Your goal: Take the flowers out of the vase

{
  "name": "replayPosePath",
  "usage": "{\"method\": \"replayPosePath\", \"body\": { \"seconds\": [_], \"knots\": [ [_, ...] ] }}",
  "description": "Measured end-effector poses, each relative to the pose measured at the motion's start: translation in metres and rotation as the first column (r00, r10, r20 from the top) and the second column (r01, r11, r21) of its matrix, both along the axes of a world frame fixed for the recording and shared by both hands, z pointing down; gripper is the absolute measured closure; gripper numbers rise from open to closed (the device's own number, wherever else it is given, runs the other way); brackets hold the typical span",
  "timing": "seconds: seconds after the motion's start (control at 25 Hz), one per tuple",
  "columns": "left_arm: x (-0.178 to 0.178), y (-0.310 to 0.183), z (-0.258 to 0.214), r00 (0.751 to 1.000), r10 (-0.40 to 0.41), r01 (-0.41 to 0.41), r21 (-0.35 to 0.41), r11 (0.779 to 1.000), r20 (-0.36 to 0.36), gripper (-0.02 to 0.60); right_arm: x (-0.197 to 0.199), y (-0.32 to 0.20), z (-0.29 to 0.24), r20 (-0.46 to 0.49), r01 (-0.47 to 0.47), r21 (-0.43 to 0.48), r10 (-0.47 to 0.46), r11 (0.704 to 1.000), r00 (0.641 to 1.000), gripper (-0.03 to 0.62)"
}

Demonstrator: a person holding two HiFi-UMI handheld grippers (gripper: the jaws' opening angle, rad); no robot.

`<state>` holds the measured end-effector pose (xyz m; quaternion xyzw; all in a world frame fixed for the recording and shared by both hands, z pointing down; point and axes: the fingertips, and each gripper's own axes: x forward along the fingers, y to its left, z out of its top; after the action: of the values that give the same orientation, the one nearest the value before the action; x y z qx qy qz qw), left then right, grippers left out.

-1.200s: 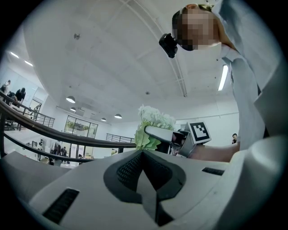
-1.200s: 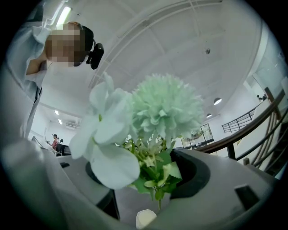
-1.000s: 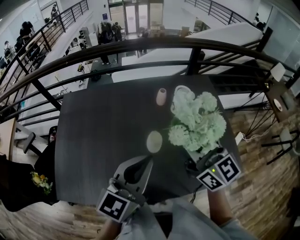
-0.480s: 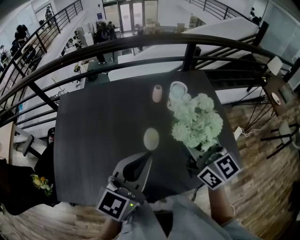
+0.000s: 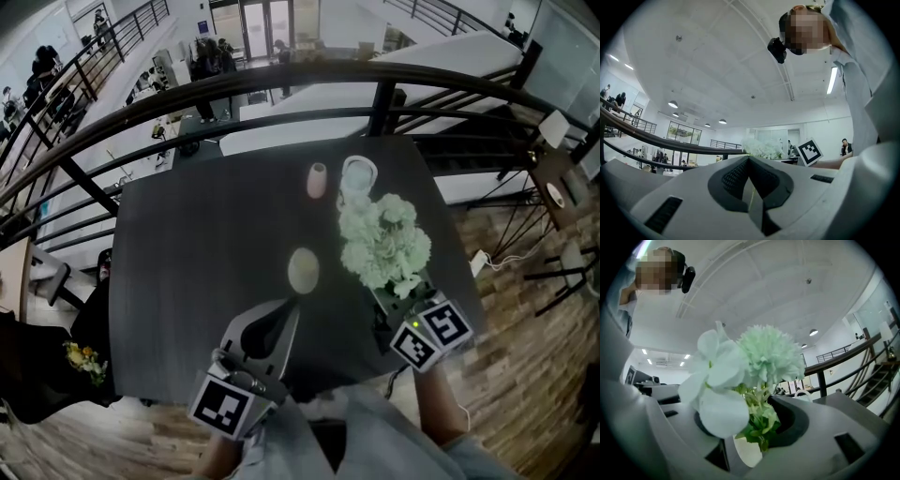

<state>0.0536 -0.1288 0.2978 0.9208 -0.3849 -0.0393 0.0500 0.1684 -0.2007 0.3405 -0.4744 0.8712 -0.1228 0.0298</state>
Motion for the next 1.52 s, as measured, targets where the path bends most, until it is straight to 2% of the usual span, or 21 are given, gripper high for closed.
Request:
{"method": "replayPosePath", "body": {
  "seconds": [0.2,0.96,1.52],
  "knots": [
    [-0.003,0.001,0.002,1.000,-0.022,0.022,-0.005,1.000,0.005,0.581,0.001,-0.003,0.023,0.030,0.008,-0.084,-0.006,0.996,1.000,0.399],
    [-0.004,-0.004,0.010,0.997,-0.081,0.081,-0.023,0.996,0.019,0.581,0.011,-0.010,0.111,0.006,0.027,-0.304,-0.026,0.952,1.000,0.410],
    [0.000,-0.010,0.018,0.987,-0.154,0.156,-0.045,0.987,0.040,0.582,0.019,-0.028,0.154,0.007,0.048,-0.392,-0.049,0.919,0.999,0.410]
  ]
}}
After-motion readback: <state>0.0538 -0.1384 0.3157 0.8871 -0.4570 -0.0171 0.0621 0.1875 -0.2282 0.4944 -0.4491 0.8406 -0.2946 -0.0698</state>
